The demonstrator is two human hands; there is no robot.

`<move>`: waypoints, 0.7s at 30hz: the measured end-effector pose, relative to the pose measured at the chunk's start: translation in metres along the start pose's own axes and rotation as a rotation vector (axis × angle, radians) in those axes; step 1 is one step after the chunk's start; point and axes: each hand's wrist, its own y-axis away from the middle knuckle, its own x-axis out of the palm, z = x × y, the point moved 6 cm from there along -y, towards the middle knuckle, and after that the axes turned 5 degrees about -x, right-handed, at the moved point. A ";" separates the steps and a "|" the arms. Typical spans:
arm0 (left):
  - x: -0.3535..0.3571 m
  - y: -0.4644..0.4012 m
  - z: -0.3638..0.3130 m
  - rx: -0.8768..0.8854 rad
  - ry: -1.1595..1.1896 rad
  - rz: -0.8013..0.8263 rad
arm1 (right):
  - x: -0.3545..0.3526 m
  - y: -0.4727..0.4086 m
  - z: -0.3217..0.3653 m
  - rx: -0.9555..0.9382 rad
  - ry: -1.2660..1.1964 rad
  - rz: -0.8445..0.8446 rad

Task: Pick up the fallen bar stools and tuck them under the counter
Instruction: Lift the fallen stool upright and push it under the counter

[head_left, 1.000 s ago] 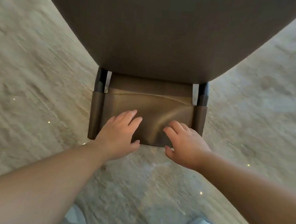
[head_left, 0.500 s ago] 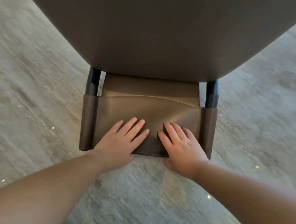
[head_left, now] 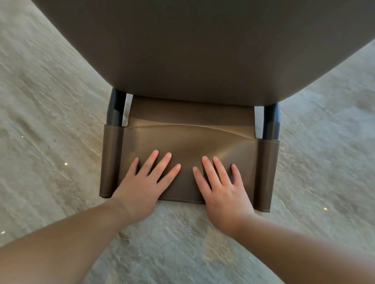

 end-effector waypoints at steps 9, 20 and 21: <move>-0.012 0.006 0.000 0.036 -0.062 0.019 | -0.010 0.003 0.001 -0.036 0.043 0.080; -0.094 0.040 -0.007 0.138 -0.094 -0.111 | -0.103 0.032 0.006 -0.117 0.070 -0.036; -0.111 0.045 -0.007 0.154 -0.088 -0.140 | -0.117 0.035 0.006 -0.106 0.060 -0.054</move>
